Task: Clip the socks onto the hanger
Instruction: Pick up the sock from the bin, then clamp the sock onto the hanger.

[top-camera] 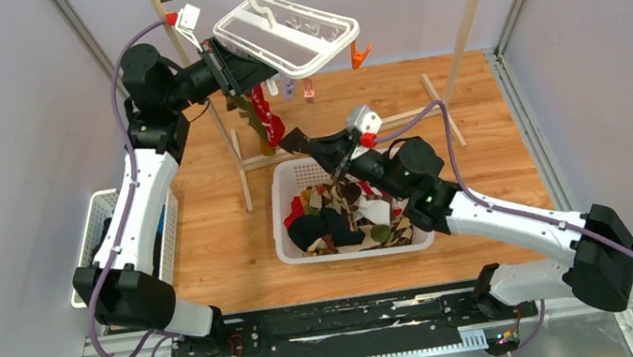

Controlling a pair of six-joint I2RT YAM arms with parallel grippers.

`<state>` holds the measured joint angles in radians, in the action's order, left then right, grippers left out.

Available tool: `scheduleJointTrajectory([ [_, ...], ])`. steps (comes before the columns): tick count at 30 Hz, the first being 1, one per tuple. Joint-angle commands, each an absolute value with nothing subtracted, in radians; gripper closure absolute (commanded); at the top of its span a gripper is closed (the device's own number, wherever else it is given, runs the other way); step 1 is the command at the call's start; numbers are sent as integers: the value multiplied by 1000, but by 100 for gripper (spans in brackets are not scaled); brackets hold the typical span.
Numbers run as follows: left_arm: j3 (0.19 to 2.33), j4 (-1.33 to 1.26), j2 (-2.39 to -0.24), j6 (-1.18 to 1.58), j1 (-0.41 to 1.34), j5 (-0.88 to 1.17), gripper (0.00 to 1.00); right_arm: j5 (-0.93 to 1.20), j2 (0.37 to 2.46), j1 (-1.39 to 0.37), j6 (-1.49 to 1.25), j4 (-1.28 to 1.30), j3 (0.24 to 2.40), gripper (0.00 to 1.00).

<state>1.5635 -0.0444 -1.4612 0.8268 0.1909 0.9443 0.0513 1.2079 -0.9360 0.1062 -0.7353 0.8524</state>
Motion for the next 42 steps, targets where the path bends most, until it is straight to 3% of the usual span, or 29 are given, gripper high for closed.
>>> scheduleJointTrajectory([
  [1, 1542, -59, -1435, 872, 184, 1009, 100, 332, 1224, -807, -323, -846, 822, 100],
  [13, 1505, -155, -1434, 955, 184, 1041, 100, 448, 1590, -685, -925, -1593, 853, 100],
  [42, 1491, -163, -1429, 949, 184, 1042, 100, 409, 1707, -679, -1043, -1597, 1029, 100],
])
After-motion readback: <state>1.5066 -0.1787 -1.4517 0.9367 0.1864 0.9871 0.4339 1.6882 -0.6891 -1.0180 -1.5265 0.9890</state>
